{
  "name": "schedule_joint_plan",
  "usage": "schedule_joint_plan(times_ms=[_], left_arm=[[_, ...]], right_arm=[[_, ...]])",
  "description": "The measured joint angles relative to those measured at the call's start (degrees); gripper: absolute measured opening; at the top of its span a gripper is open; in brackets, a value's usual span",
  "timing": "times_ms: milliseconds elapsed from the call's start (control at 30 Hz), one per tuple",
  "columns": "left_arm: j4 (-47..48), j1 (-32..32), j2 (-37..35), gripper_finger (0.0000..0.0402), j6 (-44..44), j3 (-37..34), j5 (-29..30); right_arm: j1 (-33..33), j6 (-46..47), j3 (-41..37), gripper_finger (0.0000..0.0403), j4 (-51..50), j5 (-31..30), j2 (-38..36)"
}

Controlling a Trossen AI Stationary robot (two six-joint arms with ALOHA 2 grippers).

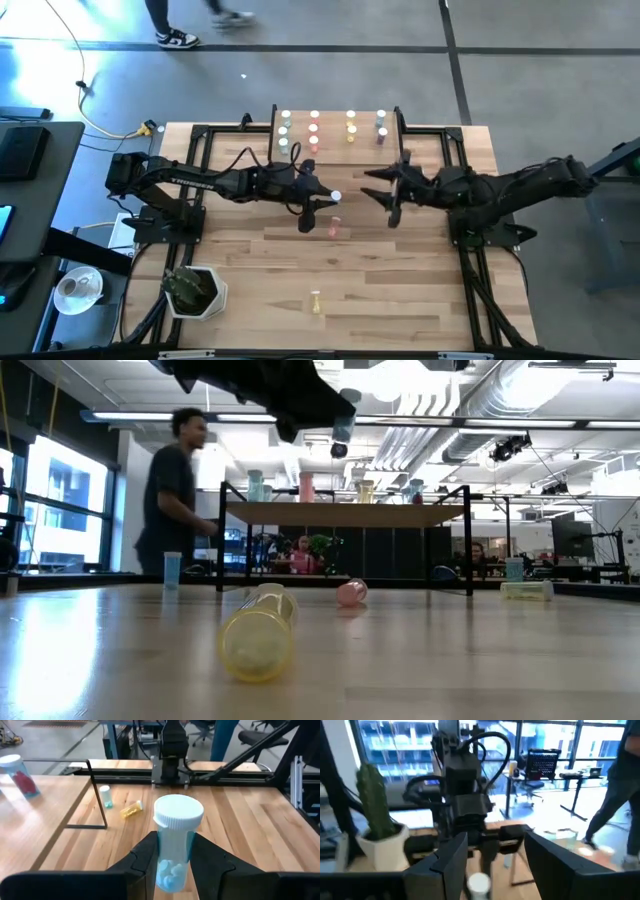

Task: Pick and place medicine bottles onto shelf by color
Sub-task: Put the blue pill bottle on the shelf

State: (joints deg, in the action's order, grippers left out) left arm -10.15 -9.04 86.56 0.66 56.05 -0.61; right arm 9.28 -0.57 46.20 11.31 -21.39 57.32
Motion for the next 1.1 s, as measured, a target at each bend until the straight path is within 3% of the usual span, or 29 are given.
schedule_joint_plan(times_ms=[167, 300, 500, 1100], left_arm=[[0.1, 0.0, 0.0, 0.0087, 0.0, 0.0, 0.0], [0.2, 0.0, 0.0, 0.0087, 0.5, 0.0, 0.0], [0.5, 0.0, 0.0, 0.0087, 1.7, 0.0, 0.0], [-1.9, 0.0, 0.0, 0.0087, 3.1, 0.0, -0.2]], right_arm=[[-3.1, -2.6, 8.5, 0.0189, -13.9, 1.1, 3.0], [-5.6, -0.8, 12.7, 0.0189, -19.7, 6.8, 7.2], [-7.2, -0.3, 15.2, 0.0189, -22.1, 15.5, 13.7], [-7.4, 0.7, 15.7, 0.0189, -20.1, 15.7, 19.7]])
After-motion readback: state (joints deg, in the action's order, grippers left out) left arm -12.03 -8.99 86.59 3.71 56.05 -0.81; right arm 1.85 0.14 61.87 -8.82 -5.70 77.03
